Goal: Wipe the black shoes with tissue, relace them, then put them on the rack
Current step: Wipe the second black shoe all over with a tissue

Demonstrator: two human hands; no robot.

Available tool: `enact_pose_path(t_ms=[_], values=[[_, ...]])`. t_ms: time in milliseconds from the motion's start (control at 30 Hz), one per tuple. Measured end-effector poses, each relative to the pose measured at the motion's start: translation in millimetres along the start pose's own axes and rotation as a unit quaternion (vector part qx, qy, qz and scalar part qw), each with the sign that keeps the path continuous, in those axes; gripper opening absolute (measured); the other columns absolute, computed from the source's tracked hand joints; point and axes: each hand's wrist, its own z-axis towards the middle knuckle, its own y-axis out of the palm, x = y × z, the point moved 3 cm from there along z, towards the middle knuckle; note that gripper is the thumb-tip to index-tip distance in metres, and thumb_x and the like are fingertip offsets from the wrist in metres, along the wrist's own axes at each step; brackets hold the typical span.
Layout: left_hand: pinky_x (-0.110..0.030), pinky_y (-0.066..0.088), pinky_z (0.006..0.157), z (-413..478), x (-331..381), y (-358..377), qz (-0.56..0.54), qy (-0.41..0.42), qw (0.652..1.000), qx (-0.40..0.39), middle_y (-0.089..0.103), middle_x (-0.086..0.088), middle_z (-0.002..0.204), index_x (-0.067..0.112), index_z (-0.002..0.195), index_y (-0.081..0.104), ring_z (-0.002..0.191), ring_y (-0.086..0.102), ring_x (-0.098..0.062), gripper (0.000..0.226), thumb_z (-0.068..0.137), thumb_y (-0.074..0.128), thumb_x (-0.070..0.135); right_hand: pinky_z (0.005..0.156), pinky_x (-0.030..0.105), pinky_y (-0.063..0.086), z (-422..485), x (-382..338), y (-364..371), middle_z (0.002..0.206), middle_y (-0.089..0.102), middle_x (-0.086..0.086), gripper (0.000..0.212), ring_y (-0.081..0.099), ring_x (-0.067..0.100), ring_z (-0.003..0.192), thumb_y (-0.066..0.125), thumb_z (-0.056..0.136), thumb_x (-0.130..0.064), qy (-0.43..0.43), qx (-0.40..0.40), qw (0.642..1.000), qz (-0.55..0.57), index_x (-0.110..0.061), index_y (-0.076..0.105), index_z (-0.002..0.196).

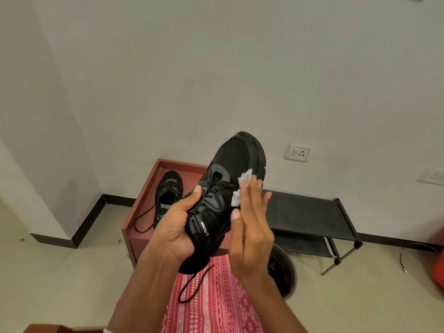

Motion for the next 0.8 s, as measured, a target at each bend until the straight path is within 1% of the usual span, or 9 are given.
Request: enact_pose_path(t_ms=[100, 200, 300, 333, 400, 467, 567, 700, 800], values=[[-0.046, 0.06, 0.075, 0.4, 3.7, 2.3, -0.008, 0.004, 1.0, -0.006, 0.075, -0.021, 0.1, -0.003, 0.084, 0.079, 0.082, 0.076, -0.031, 0.041, 0.097, 0.057, 0.029, 0.123, 0.056, 0.017, -11.3, -5.6, 8.0, 0.163, 0.023, 0.016, 0.052, 0.018, 0.032, 0.153, 0.035, 0.104, -0.018, -0.016, -0.034, 0.999, -0.026, 0.003, 0.031, 0.151], [-0.047, 0.062, 0.077, -2.0, -0.9, 5.4, 0.001, -0.004, 1.0, -0.002, 0.073, -0.022, 0.109, -0.003, 0.094, 0.078, 0.089, 0.074, -0.034, 0.035, 0.096, 0.06, 0.027, 0.124, 0.057, 0.012, 24.6, -5.4, 3.2, 0.164, 0.02, 0.018, 0.053, 0.015, 0.032, 0.153, 0.035, 0.104, -0.018, -0.018, -0.003, 0.999, -0.039, 0.006, 0.028, 0.152], [-0.051, 0.055, 0.09, -3.0, -10.6, 6.4, 0.019, -0.006, 1.0, 0.0, 0.071, -0.025, 0.113, -0.004, 0.104, 0.075, 0.098, 0.072, -0.039, 0.032, 0.095, 0.061, 0.023, 0.124, 0.056, 0.01, 72.6, 2.5, -11.8, 0.162, 0.028, 0.013, 0.052, 0.019, 0.022, 0.153, 0.032, 0.107, -0.026, 0.008, 0.036, 0.998, -0.044, 0.002, 0.034, 0.151], [-0.053, 0.052, 0.094, -3.0, -12.5, 6.5, 0.021, -0.005, 1.0, 0.002, 0.07, -0.025, 0.115, -0.004, 0.11, 0.072, 0.101, 0.071, -0.04, 0.032, 0.095, 0.061, 0.022, 0.125, 0.055, 0.01, 83.7, 5.5, -15.3, 0.161, 0.032, 0.01, 0.052, 0.021, 0.016, 0.152, 0.031, 0.108, -0.029, 0.02, 0.036, 0.998, -0.038, 0.0, 0.037, 0.15], [-0.053, 0.052, 0.096, -1.8, -13.2, 6.2, 0.019, -0.001, 1.0, -0.001, 0.069, -0.025, 0.117, -0.002, 0.118, 0.068, 0.106, 0.069, -0.039, 0.035, 0.095, 0.061, 0.023, 0.125, 0.052, 0.01, 90.0, 10.0, -18.2, 0.159, 0.036, 0.006, 0.049, 0.022, 0.01, 0.151, 0.032, 0.108, -0.029, 0.026, 0.022, 0.999, -0.025, -0.003, 0.04, 0.15], [-0.052, 0.053, 0.095, -0.7, -11.7, 4.4, 0.021, -0.001, 1.0, 0.0, 0.069, -0.024, 0.118, -0.001, 0.118, 0.069, 0.107, 0.068, -0.039, 0.036, 0.095, 0.061, 0.025, 0.125, 0.05, 0.013, 78.0, 10.9, -18.4, 0.16, 0.035, 0.006, 0.047, 0.022, 0.012, 0.152, 0.035, 0.108, -0.023, 0.019, 0.014, 0.999, -0.021, -0.003, 0.039, 0.151], [-0.051, 0.055, 0.091, 0.0, -6.8, 1.2, 0.009, -0.004, 1.0, 0.001, 0.069, -0.023, 0.117, -0.002, 0.109, 0.074, 0.104, 0.07, -0.039, 0.036, 0.096, 0.06, 0.029, 0.125, 0.049, 0.016, 36.8, 9.6, -14.2, 0.163, 0.028, 0.009, 0.049, 0.02, 0.022, 0.153, 0.037, 0.106, -0.016, 0.02, 0.005, 1.0, -0.024, 0.0, 0.033, 0.152], [-0.053, 0.059, 0.082, 0.9, 0.0, 1.2, -0.006, -0.002, 1.0, 0.001, 0.07, -0.024, 0.116, -0.002, 0.112, 0.072, 0.1, 0.071, -0.038, 0.037, 0.097, 0.058, 0.03, 0.122, 0.056, 0.019, -10.9, 8.1, -3.3, 0.166, 0.015, 0.011, 0.054, 0.012, 0.03, 0.154, 0.033, 0.105, -0.02, 0.011, -0.046, 0.998, -0.042, 0.003, 0.025, 0.154], [-0.051, 0.061, 0.077, -0.8, -2.5, 3.8, 0.002, -0.01, 1.0, 0.001, 0.07, -0.025, 0.114, -0.004, 0.104, 0.075, 0.093, 0.073, -0.038, 0.036, 0.097, 0.059, 0.028, 0.124, 0.054, 0.017, 3.4, 9.3, -3.9, 0.166, 0.016, 0.013, 0.054, 0.012, 0.03, 0.154, 0.034, 0.105, -0.02, 0.0, -0.04, 0.998, -0.052, 0.003, 0.024, 0.154]])
